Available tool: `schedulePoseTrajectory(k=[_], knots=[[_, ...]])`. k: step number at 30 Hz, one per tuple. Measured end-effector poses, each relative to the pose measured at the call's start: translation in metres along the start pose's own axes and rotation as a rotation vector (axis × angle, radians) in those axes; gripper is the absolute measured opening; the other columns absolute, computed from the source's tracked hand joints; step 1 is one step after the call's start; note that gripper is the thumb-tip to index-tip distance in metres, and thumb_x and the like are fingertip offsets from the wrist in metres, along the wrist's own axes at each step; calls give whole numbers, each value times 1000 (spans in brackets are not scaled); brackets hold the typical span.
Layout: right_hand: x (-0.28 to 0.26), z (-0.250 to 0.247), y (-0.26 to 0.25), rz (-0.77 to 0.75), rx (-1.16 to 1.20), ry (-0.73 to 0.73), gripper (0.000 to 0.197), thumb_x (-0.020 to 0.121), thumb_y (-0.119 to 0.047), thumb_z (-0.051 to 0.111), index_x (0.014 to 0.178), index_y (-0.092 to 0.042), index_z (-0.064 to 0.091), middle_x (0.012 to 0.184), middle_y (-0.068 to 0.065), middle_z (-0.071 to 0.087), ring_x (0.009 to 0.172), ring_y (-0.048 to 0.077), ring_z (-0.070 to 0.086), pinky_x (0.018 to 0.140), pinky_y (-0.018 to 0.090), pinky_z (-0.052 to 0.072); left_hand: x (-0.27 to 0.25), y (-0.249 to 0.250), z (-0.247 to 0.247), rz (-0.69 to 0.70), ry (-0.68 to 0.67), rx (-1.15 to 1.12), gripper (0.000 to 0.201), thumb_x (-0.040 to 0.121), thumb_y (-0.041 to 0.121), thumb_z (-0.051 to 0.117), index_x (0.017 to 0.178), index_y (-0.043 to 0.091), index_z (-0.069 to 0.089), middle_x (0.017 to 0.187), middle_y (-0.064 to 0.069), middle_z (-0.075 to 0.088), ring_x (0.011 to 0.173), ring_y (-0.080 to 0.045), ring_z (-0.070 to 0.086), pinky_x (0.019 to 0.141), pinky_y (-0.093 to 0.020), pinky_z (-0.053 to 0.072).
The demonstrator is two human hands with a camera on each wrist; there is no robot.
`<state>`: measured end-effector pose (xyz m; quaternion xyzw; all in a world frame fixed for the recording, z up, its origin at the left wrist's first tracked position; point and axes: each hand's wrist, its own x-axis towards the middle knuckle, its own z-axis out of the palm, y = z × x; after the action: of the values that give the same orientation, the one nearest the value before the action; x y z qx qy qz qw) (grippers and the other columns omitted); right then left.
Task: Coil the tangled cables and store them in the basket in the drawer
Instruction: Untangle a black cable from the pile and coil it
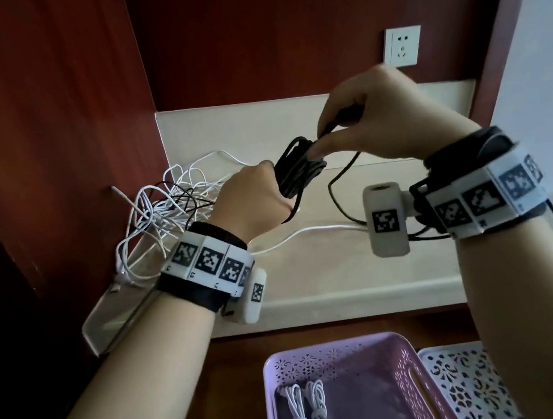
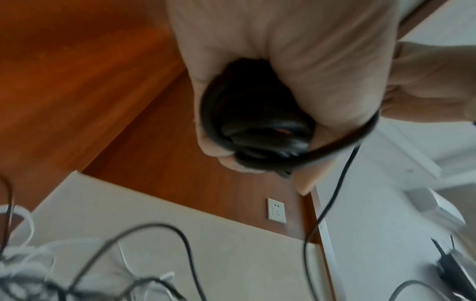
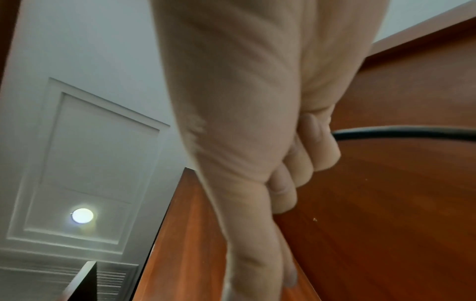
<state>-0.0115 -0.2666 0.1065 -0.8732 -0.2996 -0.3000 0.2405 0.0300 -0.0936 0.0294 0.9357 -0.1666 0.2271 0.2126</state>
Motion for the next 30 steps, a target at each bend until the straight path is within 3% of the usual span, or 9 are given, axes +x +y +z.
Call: schedulePoseTrajectory(k=[4,9,13,17,18,20,23,27,30], knots=[[10,-16,3,90,24,-81,22,65,-30,84,72,-13,72,61,-7,59,52,2,48,48,11,36,-2,5,-18,153,-97,247,24,87,30,52,102,12,49,92,-7,62,79,-30,53,66,-31,34],[30,-14,-9,-25,44,-184,22,65,-32,84,70,-16,71,61,-7,56,51,3,43,49,12,32,-7,18,-16,330,-295,279,16,80,15,54,90,20,43,85,0,57,81,-27,57,59,-31,33],[33,-7,16,36,195,-207,17,64,-31,80,68,-19,69,57,-12,58,52,-1,46,53,11,35,-11,12,-25,369,-253,250,21,77,10,55,89,21,42,81,3,54,75,-25,52,57,-32,34],[30,11,45,124,387,-212,10,65,-27,75,70,-19,71,70,1,67,71,14,56,71,30,43,-15,2,-32,402,-162,104,27,75,9,59,95,19,45,87,5,56,80,-22,55,63,-32,36],[31,18,49,124,442,-207,4,70,-22,75,68,-23,72,68,-1,66,71,15,55,71,31,43,-16,3,-31,393,-150,43,29,74,9,61,94,22,44,82,10,54,77,-19,52,62,-32,35],[29,33,56,122,551,-161,25,80,-12,71,61,-29,73,63,-6,63,64,10,53,62,25,41,-18,2,-31,337,-62,-133,33,72,8,67,89,26,46,74,14,51,73,-17,53,62,-32,40],[19,50,55,159,700,-105,19,70,-17,73,56,-30,71,58,2,53,59,15,43,59,26,33,-17,-6,-36,221,124,-330,31,67,10,77,91,19,58,70,14,55,70,-18,57,64,-30,45],[2,82,48,223,755,-124,40,90,-4,55,55,-20,62,48,-5,42,42,3,34,44,17,26,-20,-12,-31,35,168,-494,24,61,6,74,74,17,56,63,7,57,62,-18,52,58,-29,42],[-5,99,29,256,667,-94,33,98,-5,44,68,-12,55,55,1,38,39,0,31,43,12,27,-18,-12,-27,-154,152,-697,18,60,-2,73,71,8,63,62,0,60,60,-19,52,57,-28,41]])
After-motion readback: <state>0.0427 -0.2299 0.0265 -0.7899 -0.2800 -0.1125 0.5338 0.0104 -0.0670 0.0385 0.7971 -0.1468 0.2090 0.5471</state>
